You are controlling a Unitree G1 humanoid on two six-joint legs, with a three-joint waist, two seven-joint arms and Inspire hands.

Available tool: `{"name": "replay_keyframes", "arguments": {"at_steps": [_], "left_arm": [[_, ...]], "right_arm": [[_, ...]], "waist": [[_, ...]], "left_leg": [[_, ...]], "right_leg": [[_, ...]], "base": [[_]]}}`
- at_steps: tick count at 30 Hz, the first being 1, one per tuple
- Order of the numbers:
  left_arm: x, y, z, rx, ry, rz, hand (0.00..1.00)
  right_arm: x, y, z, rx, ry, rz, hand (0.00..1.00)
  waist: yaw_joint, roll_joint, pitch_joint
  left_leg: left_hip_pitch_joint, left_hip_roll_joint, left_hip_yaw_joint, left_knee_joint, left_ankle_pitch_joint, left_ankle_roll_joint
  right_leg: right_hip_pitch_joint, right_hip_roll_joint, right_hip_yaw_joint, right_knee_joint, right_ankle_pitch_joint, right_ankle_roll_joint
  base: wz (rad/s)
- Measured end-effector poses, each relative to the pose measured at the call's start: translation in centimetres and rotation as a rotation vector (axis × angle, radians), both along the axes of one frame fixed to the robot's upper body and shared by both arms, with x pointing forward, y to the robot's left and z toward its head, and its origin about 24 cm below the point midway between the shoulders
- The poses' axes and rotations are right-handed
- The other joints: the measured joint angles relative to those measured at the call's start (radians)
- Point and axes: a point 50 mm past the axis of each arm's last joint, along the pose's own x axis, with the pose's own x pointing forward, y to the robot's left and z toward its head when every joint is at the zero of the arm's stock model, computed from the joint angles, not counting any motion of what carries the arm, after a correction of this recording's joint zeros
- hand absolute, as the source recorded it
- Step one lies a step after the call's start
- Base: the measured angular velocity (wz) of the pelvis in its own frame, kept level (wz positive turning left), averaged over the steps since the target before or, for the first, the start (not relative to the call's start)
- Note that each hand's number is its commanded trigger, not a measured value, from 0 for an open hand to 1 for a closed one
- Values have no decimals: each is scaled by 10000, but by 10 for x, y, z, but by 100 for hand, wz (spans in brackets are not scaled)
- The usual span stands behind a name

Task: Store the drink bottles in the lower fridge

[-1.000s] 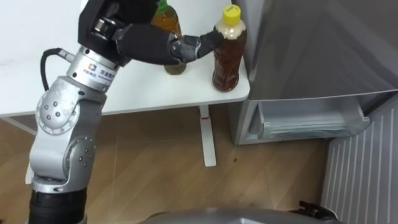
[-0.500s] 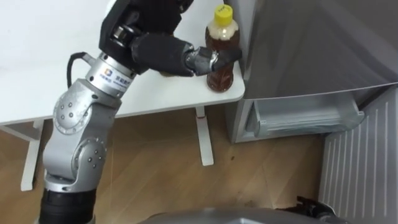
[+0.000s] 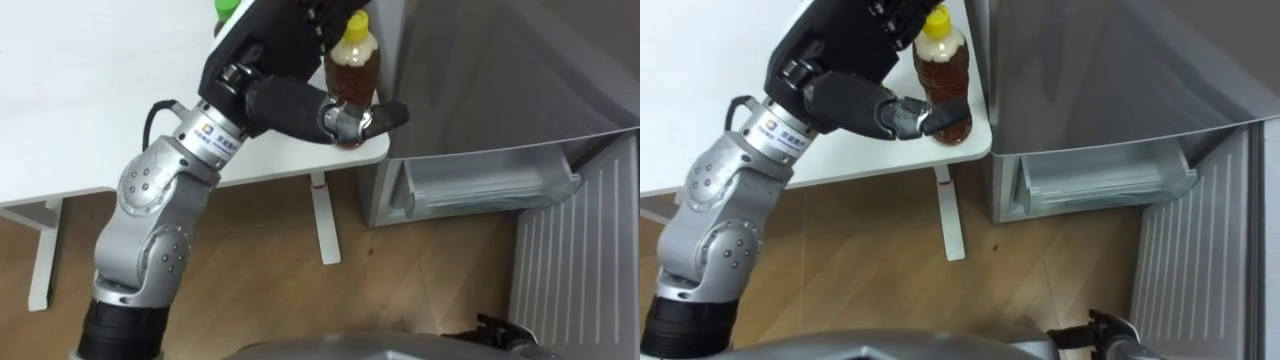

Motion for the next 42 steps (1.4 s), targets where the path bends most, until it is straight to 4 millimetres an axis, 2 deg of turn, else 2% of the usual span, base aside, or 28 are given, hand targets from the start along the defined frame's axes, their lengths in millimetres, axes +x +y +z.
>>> {"name": "replay_keyframes", "arguments": {"at_steps": [10, 19, 25, 42], "left_arm": [[6, 3, -9, -288, 314, 241, 0], [10, 4, -11, -300, 373, 437, 0], [12, 5, -11, -309, 417, 566, 0], [16, 11, -5, -342, 239, 1017, 0]], "right_arm": [[-1, 2, -1, 66, 71, -142, 0], [-1, 3, -1, 139, 124, -249, 0], [-1, 1, -1, 99, 125, -244, 0], [-2, 2, -1, 141, 118, -357, 0]], "waist": [[-12, -60, 22], [-20, -57, 24], [-40, 5, 35], [-5, 3, 37]], "left_leg": [[165, 24, 263, -45, 0, 0], [223, 23, 282, -42, 0, 0], [258, 23, 282, -47, 0, 0], [162, 25, 284, -48, 0, 0]], "right_leg": [[111, 0, 56, 14, -1, 2], [175, 0, 72, 16, -1, 3], [212, 0, 74, 15, -2, 3], [95, 0, 75, -15, -3, 6]], "base": [[0], [0], [0], [0]]}}
